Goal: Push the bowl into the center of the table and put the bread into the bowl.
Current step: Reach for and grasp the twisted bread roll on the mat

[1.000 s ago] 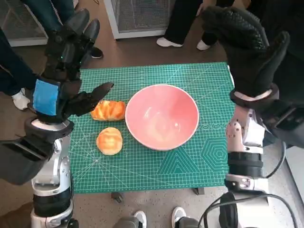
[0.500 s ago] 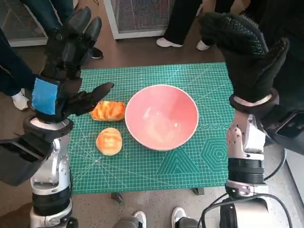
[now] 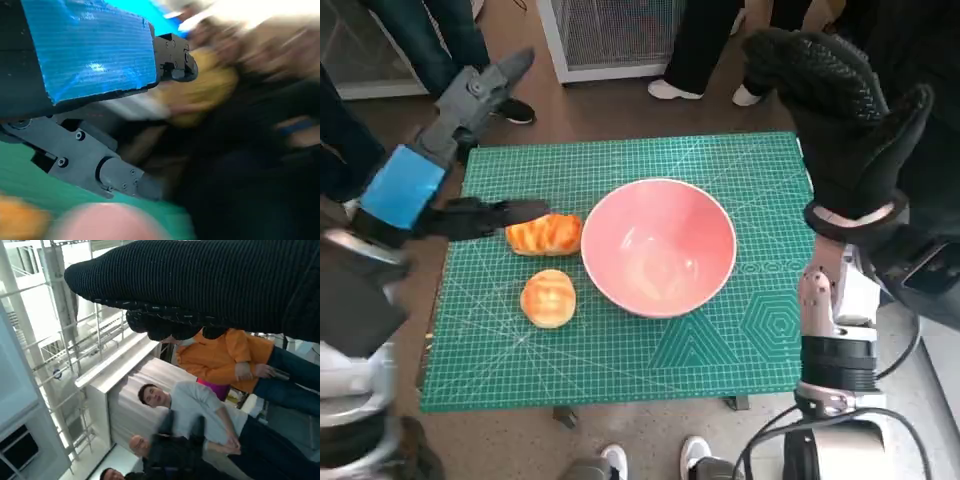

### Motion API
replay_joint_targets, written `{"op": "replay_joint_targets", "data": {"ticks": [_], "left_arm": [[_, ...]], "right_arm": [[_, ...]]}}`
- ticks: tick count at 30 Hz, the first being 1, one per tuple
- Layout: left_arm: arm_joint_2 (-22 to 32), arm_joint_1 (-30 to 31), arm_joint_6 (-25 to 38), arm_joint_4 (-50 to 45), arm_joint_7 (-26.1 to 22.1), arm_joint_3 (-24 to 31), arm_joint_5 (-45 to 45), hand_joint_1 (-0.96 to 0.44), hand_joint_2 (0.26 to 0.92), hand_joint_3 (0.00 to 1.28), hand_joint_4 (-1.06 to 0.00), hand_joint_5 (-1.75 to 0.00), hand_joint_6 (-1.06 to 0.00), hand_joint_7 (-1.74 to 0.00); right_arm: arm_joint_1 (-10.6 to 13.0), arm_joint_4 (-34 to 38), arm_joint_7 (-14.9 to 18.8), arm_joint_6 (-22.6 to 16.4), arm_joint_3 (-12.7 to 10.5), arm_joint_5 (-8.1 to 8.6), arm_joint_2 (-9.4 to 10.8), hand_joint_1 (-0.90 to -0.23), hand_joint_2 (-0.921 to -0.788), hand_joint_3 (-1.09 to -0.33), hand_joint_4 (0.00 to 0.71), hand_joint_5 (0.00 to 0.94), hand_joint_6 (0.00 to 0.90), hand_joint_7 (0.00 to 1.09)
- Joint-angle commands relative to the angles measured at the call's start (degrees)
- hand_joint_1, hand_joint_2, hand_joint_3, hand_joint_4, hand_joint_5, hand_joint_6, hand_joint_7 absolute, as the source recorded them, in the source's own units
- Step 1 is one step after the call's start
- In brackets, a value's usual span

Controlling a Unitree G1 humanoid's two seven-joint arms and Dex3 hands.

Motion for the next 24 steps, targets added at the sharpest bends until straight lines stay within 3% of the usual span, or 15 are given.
{"op": "replay_joint_targets", "data": {"ticks": [1,15,24], "left_arm": [[10.29,-6.39,14.59,-7.08,-7.36,-7.32,6.78,-0.01,0.692,0.0,-0.1,0.0,-0.15,-0.19],[10.88,-11.32,25.21,-6.62,-11.25,-20.72,16.37,-0.1,0.695,0.0,-0.15,-0.01,-0.28,-0.12],[9.41,-15.59,25.65,0.91,-14.76,-30.79,22.92,-0.09,0.696,0.0,-0.21,-0.02,-0.32,-0.09]], "right_arm": [[1.32,0.36,-0.5,0.9,0.31,-0.13,0.28,-0.653,-0.921,-0.721,0.331,0.0,0.298,0.31],[1.29,0.51,-0.37,1.36,0.32,0.43,0.58,-0.66,-0.921,-0.719,0.33,0.0,0.293,0.32],[1.41,0.49,-0.48,1.6,0.33,0.63,0.53,-0.66,-0.921,-0.718,0.33,0.0,0.289,0.33]]}}
